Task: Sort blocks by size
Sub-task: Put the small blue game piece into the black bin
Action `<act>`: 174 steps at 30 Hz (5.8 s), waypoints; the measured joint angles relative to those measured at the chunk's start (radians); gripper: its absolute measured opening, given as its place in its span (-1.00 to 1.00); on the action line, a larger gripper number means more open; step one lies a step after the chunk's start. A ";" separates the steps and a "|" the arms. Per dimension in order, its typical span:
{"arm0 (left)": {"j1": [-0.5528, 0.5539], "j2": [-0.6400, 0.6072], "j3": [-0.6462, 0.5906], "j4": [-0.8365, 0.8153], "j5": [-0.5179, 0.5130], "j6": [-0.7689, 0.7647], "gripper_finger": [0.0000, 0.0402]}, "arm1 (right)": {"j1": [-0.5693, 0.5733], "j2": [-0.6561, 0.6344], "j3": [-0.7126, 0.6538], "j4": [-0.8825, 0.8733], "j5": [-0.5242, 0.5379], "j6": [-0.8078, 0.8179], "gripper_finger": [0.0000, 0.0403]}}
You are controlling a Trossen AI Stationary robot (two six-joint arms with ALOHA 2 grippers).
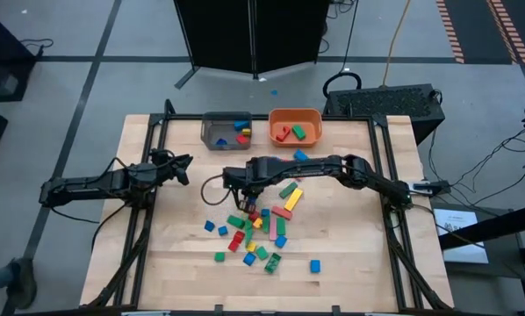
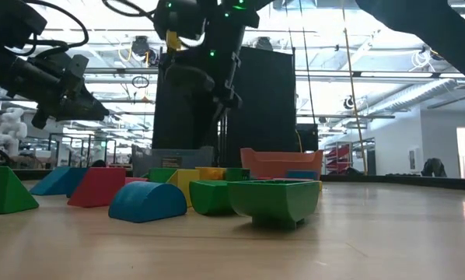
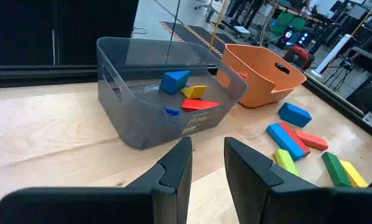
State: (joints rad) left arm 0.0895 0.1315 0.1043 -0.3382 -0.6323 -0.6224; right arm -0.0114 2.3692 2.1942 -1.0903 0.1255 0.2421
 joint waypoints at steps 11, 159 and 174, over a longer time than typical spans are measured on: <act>0.000 0.000 0.000 0.000 -0.006 0.001 -0.53 | 0.007 -0.002 0.038 -0.128 -0.227 -0.083 -0.41; 0.608 0.903 0.099 0.280 -0.068 0.108 -1.00 | -0.253 -0.330 0.118 0.152 -0.468 -0.285 -0.68; 0.583 1.090 0.103 0.459 0.450 -0.050 -1.00 | -0.186 -0.329 0.118 0.134 -0.468 -0.282 -0.68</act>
State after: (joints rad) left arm 0.6725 1.2217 0.2073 0.1212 -0.1821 -0.6722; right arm -0.1972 2.0399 2.3123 -0.9567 -0.3426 -0.0403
